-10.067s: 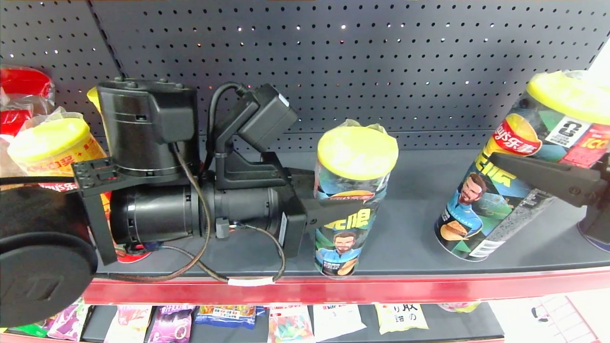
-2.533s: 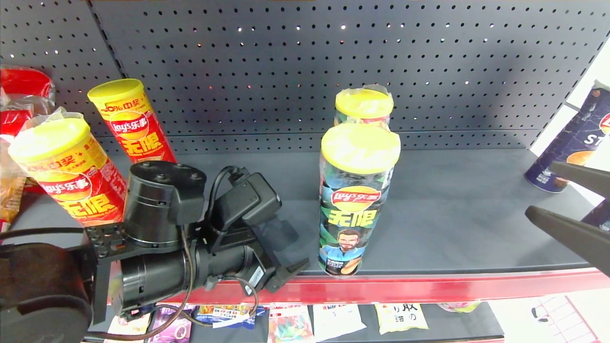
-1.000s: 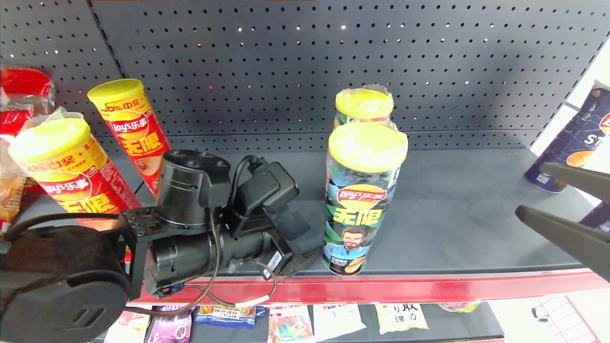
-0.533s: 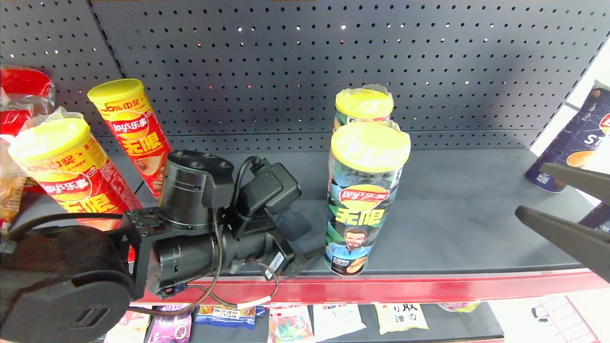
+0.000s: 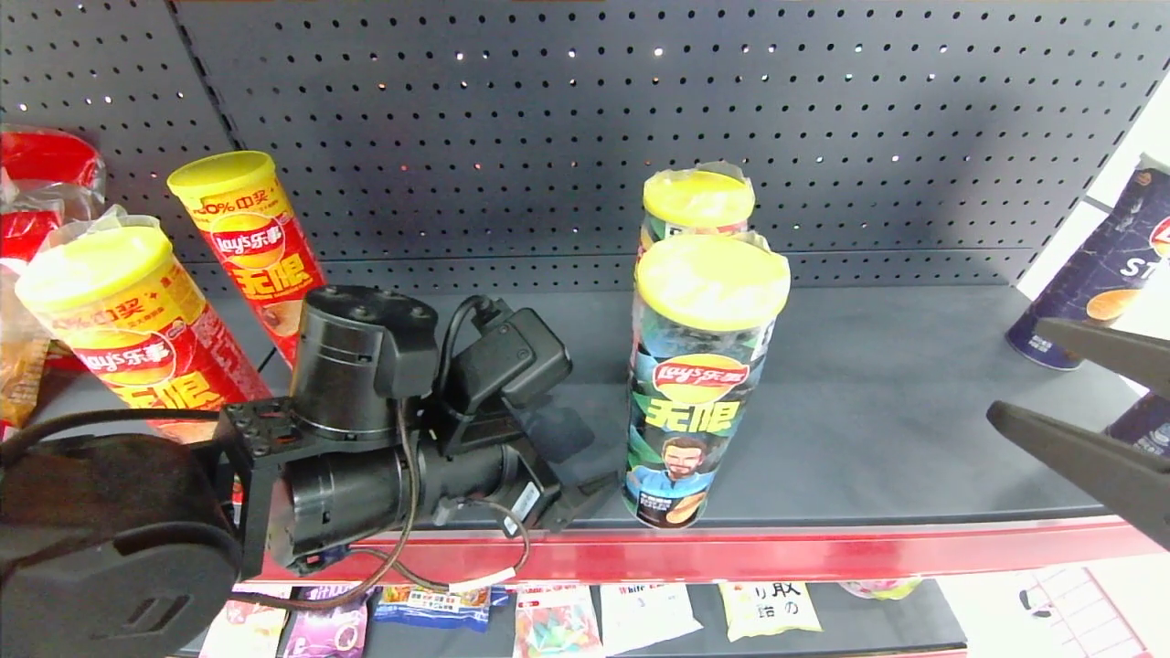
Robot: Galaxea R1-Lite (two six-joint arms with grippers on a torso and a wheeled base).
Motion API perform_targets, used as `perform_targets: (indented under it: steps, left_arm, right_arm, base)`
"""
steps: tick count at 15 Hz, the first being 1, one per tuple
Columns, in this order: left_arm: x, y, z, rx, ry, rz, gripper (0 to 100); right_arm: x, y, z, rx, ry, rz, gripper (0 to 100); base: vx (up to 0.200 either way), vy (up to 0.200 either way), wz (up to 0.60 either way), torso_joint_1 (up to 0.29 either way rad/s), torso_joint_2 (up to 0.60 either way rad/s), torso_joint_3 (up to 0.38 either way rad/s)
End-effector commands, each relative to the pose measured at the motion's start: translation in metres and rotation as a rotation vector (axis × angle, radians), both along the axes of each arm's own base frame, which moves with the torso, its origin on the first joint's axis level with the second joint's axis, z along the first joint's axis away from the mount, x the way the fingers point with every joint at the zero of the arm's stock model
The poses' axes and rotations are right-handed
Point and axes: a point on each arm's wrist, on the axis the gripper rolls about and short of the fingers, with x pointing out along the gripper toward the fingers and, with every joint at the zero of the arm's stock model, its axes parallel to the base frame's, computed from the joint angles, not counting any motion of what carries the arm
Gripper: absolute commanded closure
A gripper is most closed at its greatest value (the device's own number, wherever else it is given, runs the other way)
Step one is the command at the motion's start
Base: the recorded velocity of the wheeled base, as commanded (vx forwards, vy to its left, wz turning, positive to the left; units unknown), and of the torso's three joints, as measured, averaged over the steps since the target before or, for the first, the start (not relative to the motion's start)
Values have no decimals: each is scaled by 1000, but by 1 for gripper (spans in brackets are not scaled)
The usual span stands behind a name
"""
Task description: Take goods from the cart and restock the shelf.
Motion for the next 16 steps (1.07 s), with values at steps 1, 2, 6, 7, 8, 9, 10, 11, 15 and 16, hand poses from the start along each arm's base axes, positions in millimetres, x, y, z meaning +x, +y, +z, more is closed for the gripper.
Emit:
perform_targets:
  steps: [1, 2, 6, 7, 8, 9, 10, 11, 15, 16]
  left_arm:
    - [-16, 10, 25, -58, -67, -3, 0]
    - [-22, 16, 29, -66, -79, 6, 0]
    - [-97, 86, 34, -111, -139, 33, 0]
    - [-115, 103, 34, -122, -152, 41, 0]
    - [-130, 117, 34, -130, -159, 48, 0]
    - [-158, 143, 30, -131, -160, 72, 0]
    - [-183, 168, 23, -122, -145, 110, 0]
    - [-209, 192, 13, -126, -122, 189, 0]
    - [-267, 218, -5, -250, 5, 608, 0]
    - [-278, 217, -13, -273, 55, 707, 0]
  right_arm:
    - [-1, -1, -1, 0, -1, -5, 0]
    - [-2, -2, -3, -1, 2, -7, 0]
    - [-25, -14, -20, 2, -8, -13, 0]
    - [-32, -18, -21, 5, -18, -13, 0]
    - [-39, -22, -22, 0, -18, -15, 0]
    - [-60, -32, -28, -11, 1, -18, 0]
    - [-82, -44, -37, -24, 30, -53, 0]
    - [-109, -58, -45, -32, 64, -93, 0]
    - [-157, -79, -69, -9, 91, -314, 0]
    - [-160, -78, -73, 5, 97, -402, 0]
  base:
    - [0, 0, 0, 0, 0, 0]
    - [0, 0, 0, 0, 0, 0]
    - [0, 0, 0, 0, 0, 0]
    - [0, 0, 0, 0, 0, 0]
    - [0, 0, 0, 0, 0, 0]
    - [0, 0, 0, 0, 0, 0]
    - [0, 0, 0, 0, 0, 0]
    - [0, 0, 0, 0, 0, 0]
    - [0, 0, 0, 0, 0, 0]
    - [0, 0, 0, 0, 0, 0]
